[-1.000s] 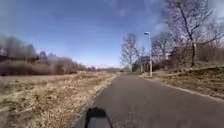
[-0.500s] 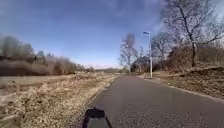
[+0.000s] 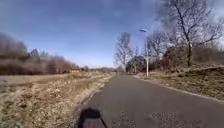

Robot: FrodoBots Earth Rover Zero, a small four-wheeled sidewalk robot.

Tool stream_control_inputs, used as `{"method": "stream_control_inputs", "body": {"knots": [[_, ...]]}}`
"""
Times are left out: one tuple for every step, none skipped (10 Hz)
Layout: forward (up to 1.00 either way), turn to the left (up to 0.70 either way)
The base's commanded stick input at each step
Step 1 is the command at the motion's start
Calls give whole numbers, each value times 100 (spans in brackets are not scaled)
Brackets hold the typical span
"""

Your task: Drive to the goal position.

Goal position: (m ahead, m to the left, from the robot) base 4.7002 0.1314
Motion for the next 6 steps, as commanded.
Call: {"method": "stream_control_inputs", "body": {"knots": [[70, -5], [70, -5], [70, -5], [70, -5], [70, -5], [70, -5]]}}
